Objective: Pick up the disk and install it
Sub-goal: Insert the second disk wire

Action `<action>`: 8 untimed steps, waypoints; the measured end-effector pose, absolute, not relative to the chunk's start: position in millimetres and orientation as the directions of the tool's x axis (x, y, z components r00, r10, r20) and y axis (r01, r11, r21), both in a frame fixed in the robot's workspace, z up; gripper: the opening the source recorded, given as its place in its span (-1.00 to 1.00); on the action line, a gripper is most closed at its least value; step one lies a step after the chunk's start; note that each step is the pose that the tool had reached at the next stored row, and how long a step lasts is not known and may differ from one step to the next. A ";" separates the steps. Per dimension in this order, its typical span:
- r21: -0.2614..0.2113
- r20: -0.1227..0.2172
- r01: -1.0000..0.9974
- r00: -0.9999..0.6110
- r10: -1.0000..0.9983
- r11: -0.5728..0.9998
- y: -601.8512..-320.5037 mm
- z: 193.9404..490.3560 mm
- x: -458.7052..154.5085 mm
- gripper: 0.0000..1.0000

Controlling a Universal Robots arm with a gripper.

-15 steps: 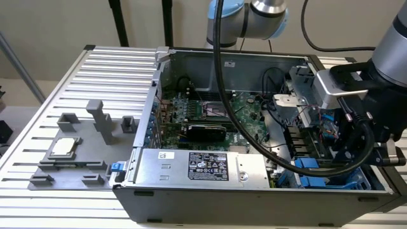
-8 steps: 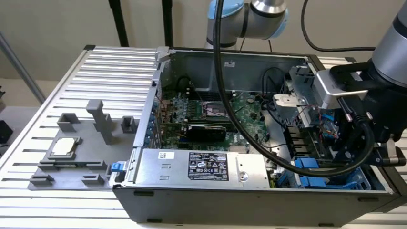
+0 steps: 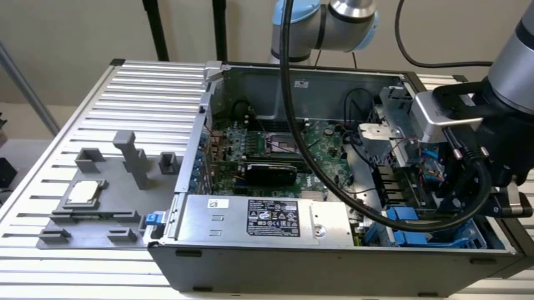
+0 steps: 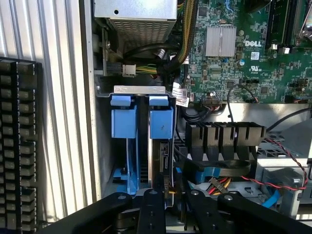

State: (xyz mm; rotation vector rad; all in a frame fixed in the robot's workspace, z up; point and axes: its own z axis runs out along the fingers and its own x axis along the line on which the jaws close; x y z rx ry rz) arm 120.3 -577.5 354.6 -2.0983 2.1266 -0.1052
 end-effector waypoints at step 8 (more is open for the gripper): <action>-0.155 -0.059 -0.988 -0.009 -0.998 0.018 -577.5 377.6 120.4 1.00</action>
